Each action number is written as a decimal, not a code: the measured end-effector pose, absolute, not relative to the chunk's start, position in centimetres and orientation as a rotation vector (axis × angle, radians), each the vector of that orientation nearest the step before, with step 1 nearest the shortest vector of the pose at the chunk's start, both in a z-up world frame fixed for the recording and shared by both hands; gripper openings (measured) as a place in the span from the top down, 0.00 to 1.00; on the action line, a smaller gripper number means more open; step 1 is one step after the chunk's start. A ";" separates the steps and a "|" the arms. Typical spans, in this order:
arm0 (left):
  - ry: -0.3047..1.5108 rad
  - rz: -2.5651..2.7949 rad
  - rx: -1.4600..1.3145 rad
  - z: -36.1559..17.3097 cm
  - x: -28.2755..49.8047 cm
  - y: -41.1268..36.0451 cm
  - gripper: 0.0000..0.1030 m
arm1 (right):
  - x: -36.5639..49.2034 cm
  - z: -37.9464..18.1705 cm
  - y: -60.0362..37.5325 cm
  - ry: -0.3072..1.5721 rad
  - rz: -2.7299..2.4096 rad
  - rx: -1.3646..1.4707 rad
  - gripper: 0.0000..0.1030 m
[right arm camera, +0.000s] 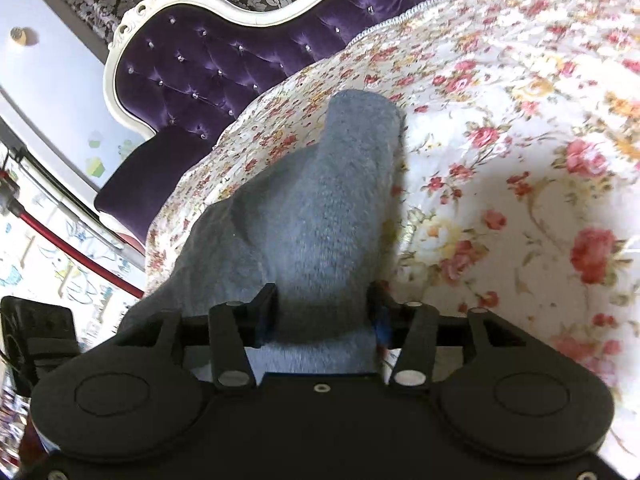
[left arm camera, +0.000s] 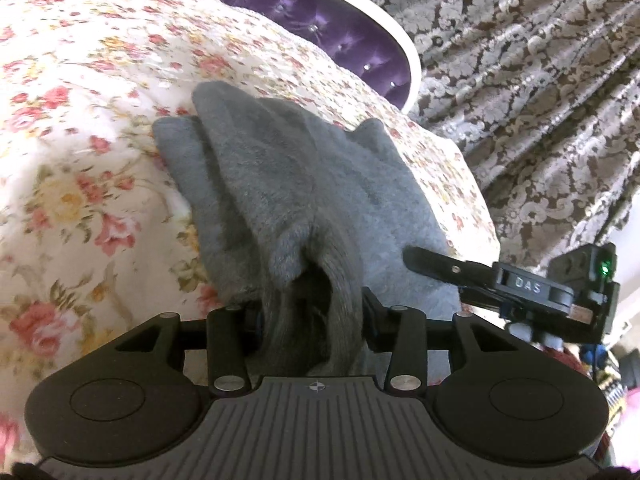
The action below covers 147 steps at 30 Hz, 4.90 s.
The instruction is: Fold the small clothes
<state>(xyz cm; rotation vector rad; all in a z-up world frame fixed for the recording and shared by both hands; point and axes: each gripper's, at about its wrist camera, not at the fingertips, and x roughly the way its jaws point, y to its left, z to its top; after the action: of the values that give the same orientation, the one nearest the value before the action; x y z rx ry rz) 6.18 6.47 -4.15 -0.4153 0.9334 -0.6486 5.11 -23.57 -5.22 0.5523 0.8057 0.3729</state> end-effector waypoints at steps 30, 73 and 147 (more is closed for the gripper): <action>0.726 -0.378 -0.139 -5.4 6.8 5.0 0.35 | 8.1 -3.6 -21.6 0.685 0.313 0.292 0.85; 0.725 -0.040 0.143 2.5 1.1 2.4 0.01 | -1.1 2.2 -20.4 0.615 0.114 0.171 0.01; 0.823 -0.090 0.072 1.6 -3.4 2.5 0.01 | -6.7 3.3 -17.2 0.696 0.102 0.209 0.01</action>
<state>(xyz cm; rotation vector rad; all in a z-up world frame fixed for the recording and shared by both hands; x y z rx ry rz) -3.41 2.52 1.62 0.0723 0.8227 -0.0896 -6.74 -17.22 3.32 0.2086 0.6959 0.1025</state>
